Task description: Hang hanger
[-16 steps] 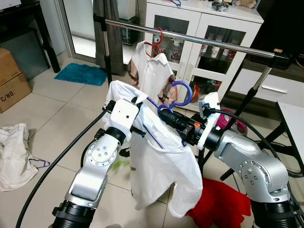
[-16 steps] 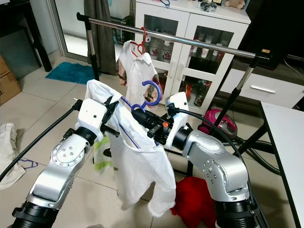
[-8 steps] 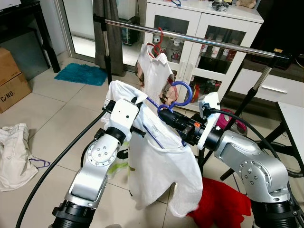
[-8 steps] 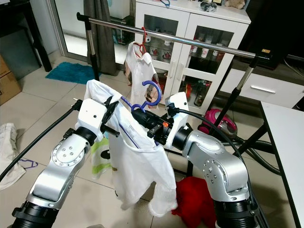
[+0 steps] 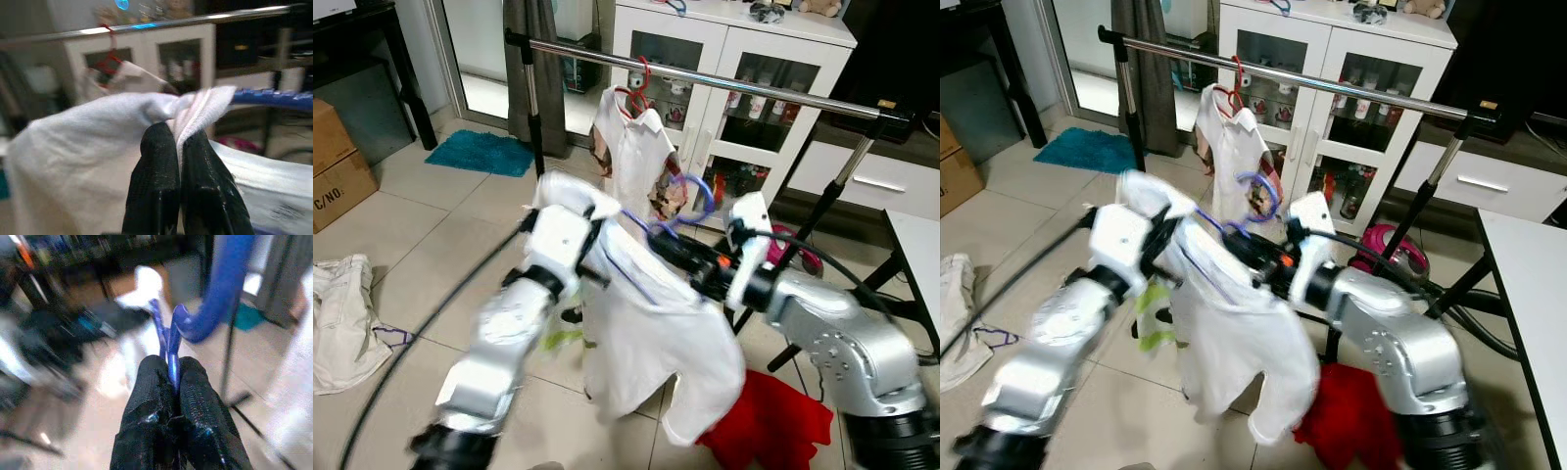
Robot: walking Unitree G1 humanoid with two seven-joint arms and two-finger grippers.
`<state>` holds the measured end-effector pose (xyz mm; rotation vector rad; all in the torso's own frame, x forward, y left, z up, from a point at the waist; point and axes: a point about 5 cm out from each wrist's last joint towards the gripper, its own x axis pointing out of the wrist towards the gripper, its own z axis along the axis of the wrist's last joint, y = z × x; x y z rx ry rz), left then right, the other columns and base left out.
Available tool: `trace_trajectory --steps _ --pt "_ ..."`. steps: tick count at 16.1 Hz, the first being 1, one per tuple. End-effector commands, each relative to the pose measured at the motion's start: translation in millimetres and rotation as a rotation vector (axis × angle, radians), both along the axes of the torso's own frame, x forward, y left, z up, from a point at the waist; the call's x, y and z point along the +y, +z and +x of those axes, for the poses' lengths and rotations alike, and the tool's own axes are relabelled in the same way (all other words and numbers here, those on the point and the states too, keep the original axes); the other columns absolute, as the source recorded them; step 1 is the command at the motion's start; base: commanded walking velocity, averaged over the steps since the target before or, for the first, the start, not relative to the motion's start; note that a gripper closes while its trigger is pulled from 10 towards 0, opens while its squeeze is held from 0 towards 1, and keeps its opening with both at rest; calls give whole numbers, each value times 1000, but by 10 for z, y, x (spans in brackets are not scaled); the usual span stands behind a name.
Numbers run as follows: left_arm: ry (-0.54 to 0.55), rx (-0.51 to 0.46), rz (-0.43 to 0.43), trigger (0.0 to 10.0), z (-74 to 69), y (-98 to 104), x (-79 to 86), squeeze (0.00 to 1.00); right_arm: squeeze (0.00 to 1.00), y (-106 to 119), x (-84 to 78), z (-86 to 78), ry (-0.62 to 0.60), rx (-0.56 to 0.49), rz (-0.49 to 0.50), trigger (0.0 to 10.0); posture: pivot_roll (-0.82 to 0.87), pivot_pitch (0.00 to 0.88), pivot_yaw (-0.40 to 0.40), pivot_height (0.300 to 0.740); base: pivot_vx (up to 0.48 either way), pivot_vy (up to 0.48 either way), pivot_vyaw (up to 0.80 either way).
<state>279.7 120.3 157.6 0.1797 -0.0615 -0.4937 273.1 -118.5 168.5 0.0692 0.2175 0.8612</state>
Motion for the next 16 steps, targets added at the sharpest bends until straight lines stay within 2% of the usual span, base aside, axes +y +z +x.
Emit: trace_trajectory --steps 1,5,8,10,11,12,13,14,15,16 --pt "-30 -28 -31 0 -16 106 -3 0 0 -76 -49 7 -36 17 -49 0 87 0 -59 740 0 0 0" --pt "-56 -4 -30 0 -28 93 -15 0 0 -92 -55 -7 -39 11 -67 0 85 0 -52 740 0 0 0" --pt "-179 10 -78 0 -99 145 -90 0 0 -259 -163 36 -116 56 -200 0 87 0 -48 740 0 0 0" --pt "-177 -5 -112 0 -104 194 -56 0 0 -301 -218 59 -153 69 -232 0 89 0 -50 740 0 0 0" --pt "-142 -40 -159 0 -78 291 35 0 0 -320 -246 64 -160 71 -254 0 95 0 -52 740 0 0 0" --pt "-105 -52 -169 0 -53 322 94 0 0 -326 -246 61 -156 70 -262 0 95 0 -52 740 0 0 0" --pt "-8 -55 -154 0 11 326 216 0 0 -330 -235 55 -146 64 -270 0 95 0 -52 740 0 0 0" --pt "25 -56 -142 0 29 321 253 0 0 -323 -225 53 -141 62 -258 0 95 0 -52 740 0 0 0" --pt "129 -57 -82 0 84 293 380 0 0 -257 -179 36 -108 44 -194 0 103 0 -53 740 0 0 0" --pt "150 -58 -37 0 99 277 423 0 0 -199 -156 23 -82 20 -157 0 103 0 -53 740 0 0 0"
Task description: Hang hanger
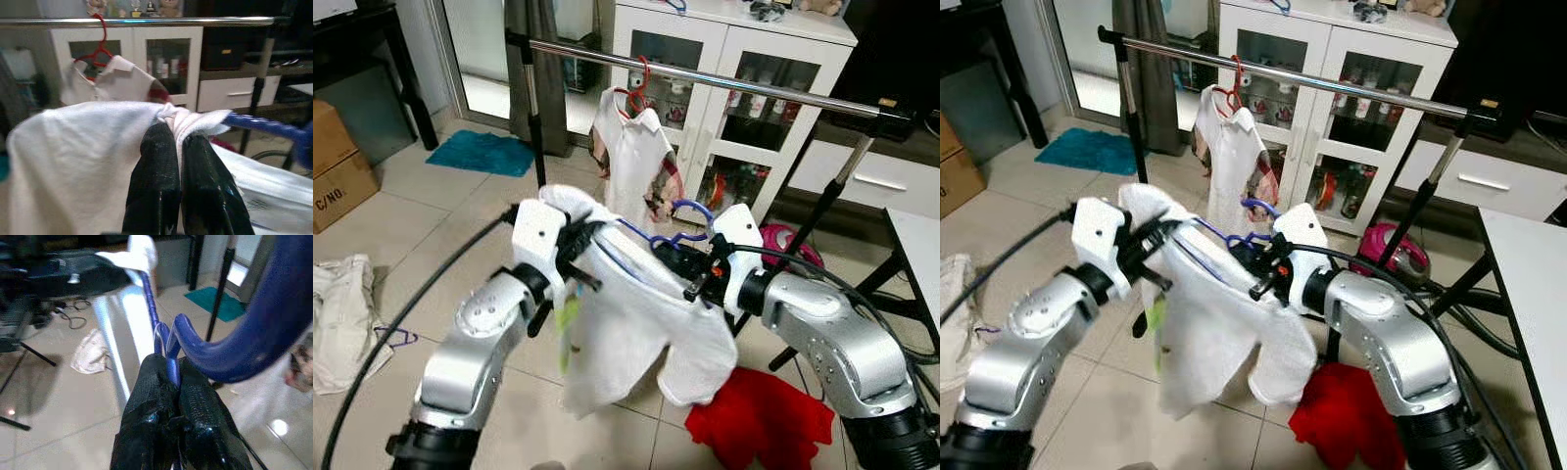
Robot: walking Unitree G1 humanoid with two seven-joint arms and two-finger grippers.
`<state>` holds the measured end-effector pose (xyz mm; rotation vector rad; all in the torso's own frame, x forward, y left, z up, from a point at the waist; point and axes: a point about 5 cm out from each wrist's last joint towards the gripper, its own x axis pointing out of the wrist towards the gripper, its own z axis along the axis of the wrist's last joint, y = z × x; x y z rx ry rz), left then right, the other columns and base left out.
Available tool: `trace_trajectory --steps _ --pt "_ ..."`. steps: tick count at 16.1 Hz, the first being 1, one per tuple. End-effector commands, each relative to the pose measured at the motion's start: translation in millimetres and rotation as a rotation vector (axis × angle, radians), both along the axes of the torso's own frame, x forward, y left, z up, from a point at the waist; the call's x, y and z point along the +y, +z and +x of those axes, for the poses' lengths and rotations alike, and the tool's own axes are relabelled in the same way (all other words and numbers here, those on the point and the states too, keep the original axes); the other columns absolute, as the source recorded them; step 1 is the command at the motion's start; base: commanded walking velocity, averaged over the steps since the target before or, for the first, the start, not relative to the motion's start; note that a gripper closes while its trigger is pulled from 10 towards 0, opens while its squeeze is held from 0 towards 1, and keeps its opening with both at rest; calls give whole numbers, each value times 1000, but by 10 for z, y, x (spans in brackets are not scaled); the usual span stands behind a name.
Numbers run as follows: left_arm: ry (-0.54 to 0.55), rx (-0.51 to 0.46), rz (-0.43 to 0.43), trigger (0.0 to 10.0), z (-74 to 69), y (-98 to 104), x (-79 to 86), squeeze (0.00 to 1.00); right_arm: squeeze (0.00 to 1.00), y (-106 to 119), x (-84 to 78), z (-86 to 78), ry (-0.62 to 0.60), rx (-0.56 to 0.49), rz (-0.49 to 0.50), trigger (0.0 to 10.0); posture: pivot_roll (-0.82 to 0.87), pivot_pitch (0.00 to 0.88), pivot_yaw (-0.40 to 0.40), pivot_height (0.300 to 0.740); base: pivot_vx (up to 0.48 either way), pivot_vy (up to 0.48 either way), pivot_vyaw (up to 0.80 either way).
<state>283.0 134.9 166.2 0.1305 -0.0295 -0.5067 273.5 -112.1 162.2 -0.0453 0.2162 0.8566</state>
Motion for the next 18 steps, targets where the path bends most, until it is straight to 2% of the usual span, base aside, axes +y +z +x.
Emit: trace_trajectory --steps 1,2,3,4,5,6,7,8,9,13,14,15,18 --pt "136 -86 41 0 68 162 264 0 0 -76 -203 5 -68 51 -8 0 102 0 -52 740 0 0 0" --pt "88 -77 73 0 62 131 212 0 0 -7 -183 -12 -38 40 52 0 103 0 -51 740 0 0 0" --pt "18 -53 121 1647 46 64 118 0 0 81 -157 -37 -3 31 123 0 100 0 -49 740 0 0 0" --pt "-3 -45 136 2824 41 36 79 0 0 111 -144 -52 15 28 145 0 100 0 -49 740 0 0 0" --pt "-13 -39 100 10000 51 25 -14 0 0 151 -108 -99 56 23 170 0 93 0 -44 740 0 0 0" --pt "-24 -46 63 10000 50 56 -62 0 0 145 -102 -109 59 25 165 0 89 0 -42 740 0 0 0" --pt "-20 -62 61 10000 47 78 -76 867 0 132 -102 -111 54 30 162 0 89 0 -42 740 0 0 0" --pt "-20 -62 61 10000 47 78 -76 867 0 132 -102 -111 54 30 162 0 89 0 -42 740 0 0 0" --pt "11 -98 75 10000 14 104 -61 1000 0 103 -105 -106 33 44 163 0 91 0 -42 740 0 0 0" --pt "123 -117 105 10000 -96 79 43 1000 0 91 -118 -68 7 58 167 0 99 4 -49 740 0 0 0" --pt "120 -120 98 10000 -132 77 48 243 0 90 -122 -61 8 60 168 0 103 4 -54 740 0 0 0" --pt "108 -124 95 10000 -150 77 37 0 0 89 -121 -59 9 62 169 0 106 5 -58 740 0 0 0" --pt "45 -123 86 10000 -215 37 -52 0 0 90 -113 -48 14 65 169 0 102 4 -59 740 0 0 0"
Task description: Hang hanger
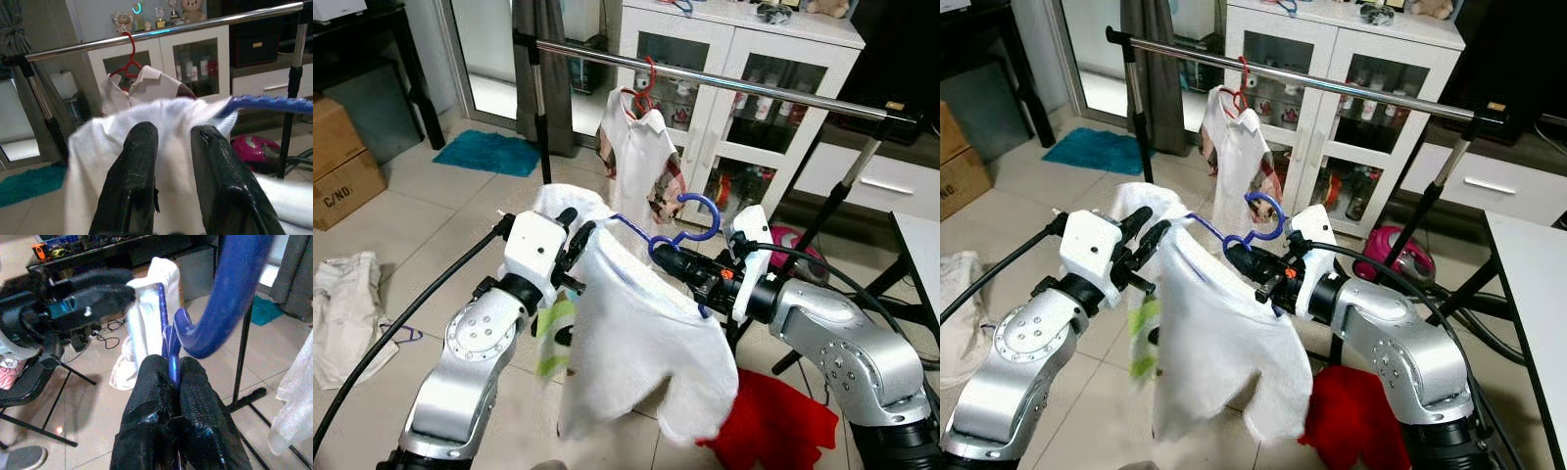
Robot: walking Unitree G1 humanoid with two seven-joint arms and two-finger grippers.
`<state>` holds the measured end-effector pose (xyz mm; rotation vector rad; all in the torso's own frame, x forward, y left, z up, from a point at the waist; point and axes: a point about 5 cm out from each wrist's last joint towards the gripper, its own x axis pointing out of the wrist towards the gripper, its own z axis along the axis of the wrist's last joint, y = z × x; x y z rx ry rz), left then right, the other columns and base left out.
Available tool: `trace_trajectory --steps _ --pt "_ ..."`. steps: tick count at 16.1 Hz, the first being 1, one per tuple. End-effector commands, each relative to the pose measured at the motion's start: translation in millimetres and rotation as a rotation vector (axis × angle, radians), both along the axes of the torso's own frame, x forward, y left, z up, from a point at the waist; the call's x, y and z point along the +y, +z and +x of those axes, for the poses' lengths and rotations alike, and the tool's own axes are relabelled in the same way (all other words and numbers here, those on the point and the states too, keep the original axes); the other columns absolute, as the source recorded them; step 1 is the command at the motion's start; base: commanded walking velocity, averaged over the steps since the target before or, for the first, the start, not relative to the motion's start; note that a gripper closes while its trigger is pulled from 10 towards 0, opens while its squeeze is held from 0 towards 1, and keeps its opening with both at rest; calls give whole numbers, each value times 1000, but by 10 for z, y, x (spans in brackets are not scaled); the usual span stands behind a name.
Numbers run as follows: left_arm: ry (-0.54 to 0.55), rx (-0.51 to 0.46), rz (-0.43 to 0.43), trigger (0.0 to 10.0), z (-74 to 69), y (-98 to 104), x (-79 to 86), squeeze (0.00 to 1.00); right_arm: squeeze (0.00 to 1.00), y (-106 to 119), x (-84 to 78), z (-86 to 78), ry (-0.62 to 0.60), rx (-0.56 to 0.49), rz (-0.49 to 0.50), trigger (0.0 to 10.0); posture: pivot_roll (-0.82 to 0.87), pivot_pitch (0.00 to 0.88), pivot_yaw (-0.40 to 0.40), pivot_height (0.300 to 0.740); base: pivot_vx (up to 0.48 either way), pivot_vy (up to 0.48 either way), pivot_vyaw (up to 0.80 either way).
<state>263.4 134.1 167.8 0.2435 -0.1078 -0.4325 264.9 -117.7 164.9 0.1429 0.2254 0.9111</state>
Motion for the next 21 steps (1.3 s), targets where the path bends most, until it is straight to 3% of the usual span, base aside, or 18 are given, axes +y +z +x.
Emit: trace_trajectory --steps 1,2,3,6,7,8,9,10,11,12,13,14,15,18,19,21 --pt "-42 -20 -8 8784 -30 31 -69 0 0 65 -59 40 -25 -19 3 0 101 3 -59 740 0 0 0" --pt "-61 -24 -12 4392 -42 41 -96 0 0 68 -64 43 -25 -19 4 0 100 3 -57 740 0 0 0" --pt "-57 -23 -10 2353 -38 37 -95 0 0 68 -69 42 -26 -19 4 0 99 3 -56 740 0 0 0" --pt "-10 7 3 1490 -3 -11 -27 0 0 60 -70 38 -25 -17 2 0 101 1 -53 740 0 0 0" --pt "-9 13 3 2235 0 -20 -21 0 0 60 -68 38 -25 -17 2 0 101 0 -52 740 0 0 0" --pt "-33 19 -3 4157 -7 -27 -39 0 0 60 -65 37 -24 -17 2 0 101 0 -51 740 0 0 0" --pt "-49 21 -8 4157 -14 -28 -54 0 0 61 -65 36 -23 -17 2 0 101 0 -51 740 0 0 0" --pt "-111 25 -15 10000 -64 -36 -125 0 0 62 -69 34 -24 -18 2 0 100 0 -48 740 0 0 0" --pt "-130 36 -31 10000 -91 -50 -155 286 0 64 -74 33 -24 -20 2 0 97 0 -45 740 0 0 0" --pt "-127 40 -34 10000 -93 -56 -154 286 0 64 -74 32 -24 -20 2 0 97 0 -45 740 0 0 0" --pt "-95 40 -10 10000 -78 -75 -133 1000 0 61 -71 28 -21 -20 2 0 98 0 -46 740 0 0 0" --pt "-68 42 14 10000 -61 -98 -112 1000 0 59 -69 24 -17 -19 2 0 99 0 -47 740 0 0 0" --pt "-61 52 24 10000 -54 -118 -102 43 0 58 -67 23 -11 -19 2 0 99 0 -49 740 0 0 0" --pt "-62 55 14 10000 -61 -132 -102 0 0 63 -61 33 -6 -20 3 0 99 0 -51 740 0 0 0" --pt "-63 53 0 10000 -64 -125 -103 1000 0 67 -56 36 -2 -22 5 0 99 0 -53 740 0 0 0" --pt "-62 52 4 10000 -63 -125 -117 1000 0 75 -46 39 6 -23 7 0 99 0 -53 740 0 0 0"
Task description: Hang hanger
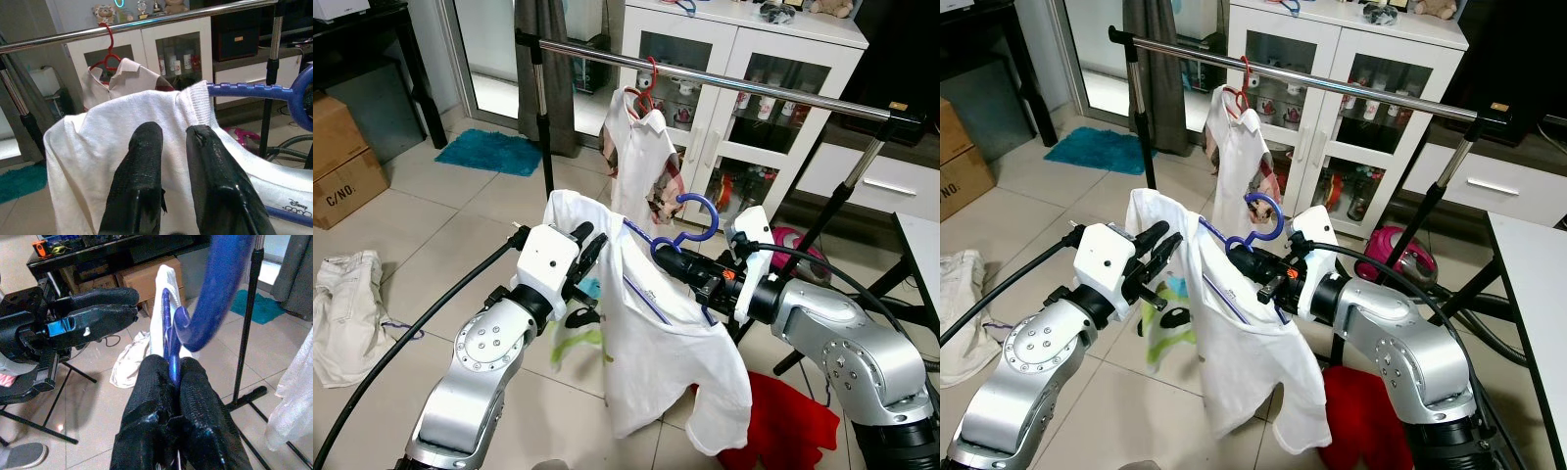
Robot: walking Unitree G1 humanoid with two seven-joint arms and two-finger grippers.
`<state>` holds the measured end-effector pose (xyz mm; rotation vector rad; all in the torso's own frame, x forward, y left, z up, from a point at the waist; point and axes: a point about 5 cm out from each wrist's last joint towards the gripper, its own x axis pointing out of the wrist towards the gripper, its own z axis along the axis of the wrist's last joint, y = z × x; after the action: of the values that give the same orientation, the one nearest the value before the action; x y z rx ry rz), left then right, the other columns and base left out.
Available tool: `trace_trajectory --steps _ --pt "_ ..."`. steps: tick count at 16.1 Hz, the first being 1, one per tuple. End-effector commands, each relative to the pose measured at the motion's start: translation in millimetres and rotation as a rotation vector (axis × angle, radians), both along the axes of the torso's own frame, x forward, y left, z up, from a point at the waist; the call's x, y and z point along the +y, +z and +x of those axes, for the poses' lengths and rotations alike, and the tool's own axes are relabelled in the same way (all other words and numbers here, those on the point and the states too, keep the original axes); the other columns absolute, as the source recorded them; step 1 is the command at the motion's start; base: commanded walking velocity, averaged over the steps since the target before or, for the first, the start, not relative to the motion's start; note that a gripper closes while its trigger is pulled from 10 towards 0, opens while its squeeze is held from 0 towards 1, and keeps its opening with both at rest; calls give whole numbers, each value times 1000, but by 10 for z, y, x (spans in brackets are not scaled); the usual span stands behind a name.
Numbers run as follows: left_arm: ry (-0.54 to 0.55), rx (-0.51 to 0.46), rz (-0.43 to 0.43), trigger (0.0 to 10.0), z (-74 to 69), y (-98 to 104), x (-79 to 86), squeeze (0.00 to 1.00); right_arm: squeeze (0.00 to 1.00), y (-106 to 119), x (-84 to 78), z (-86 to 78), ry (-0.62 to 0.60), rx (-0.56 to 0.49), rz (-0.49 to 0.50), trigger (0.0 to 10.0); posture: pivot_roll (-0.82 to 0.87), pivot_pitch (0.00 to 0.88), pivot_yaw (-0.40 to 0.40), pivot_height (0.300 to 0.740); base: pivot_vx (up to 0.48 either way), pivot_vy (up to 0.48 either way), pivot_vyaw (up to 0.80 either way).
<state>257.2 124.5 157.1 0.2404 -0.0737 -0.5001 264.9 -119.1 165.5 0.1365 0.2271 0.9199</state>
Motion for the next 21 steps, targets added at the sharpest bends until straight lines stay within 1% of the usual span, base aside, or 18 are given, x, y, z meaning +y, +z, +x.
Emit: trace_trajectory --steps 1,2,3,6,10,11,12,16,21 --pt "0 13 0 10000 2 -27 -29 1000 0 70 -28 39 2 -21 12 0 99 0 -53 740 0 0 0" --pt "-2 15 3 10000 0 -34 -35 1000 0 71 -22 35 7 -21 13 0 97 0 -55 740 0 0 0" --pt "-22 21 6 10000 -3 -49 -64 0 0 77 1 25 22 -19 16 0 93 0 -55 740 0 0 0" --pt "-72 30 -1 10000 48 -65 -166 0 0 90 65 0 62 -19 19 0 84 0 -51 740 0 0 0" --pt "-37 29 18 10000 119 -78 -126 0 0 105 100 -17 86 -21 24 0 78 0 -47 740 0 0 0" --pt "-27 24 10 4706 126 -71 -105 0 0 107 101 -17 86 -22 24 0 79 0 -47 740 0 0 0" --pt "-30 24 2 0 123 -70 -98 0 0 108 99 -15 84 -22 25 0 80 0 -47 740 0 0 0" --pt "2 34 19 0 134 -98 -56 0 0 113 91 -8 80 -24 27 0 80 0 -45 740 0 0 0" --pt "41 87 57 0 148 -192 27 0 0 135 77 -9 76 -26 34 0 79 0 -44 740 0 0 0"
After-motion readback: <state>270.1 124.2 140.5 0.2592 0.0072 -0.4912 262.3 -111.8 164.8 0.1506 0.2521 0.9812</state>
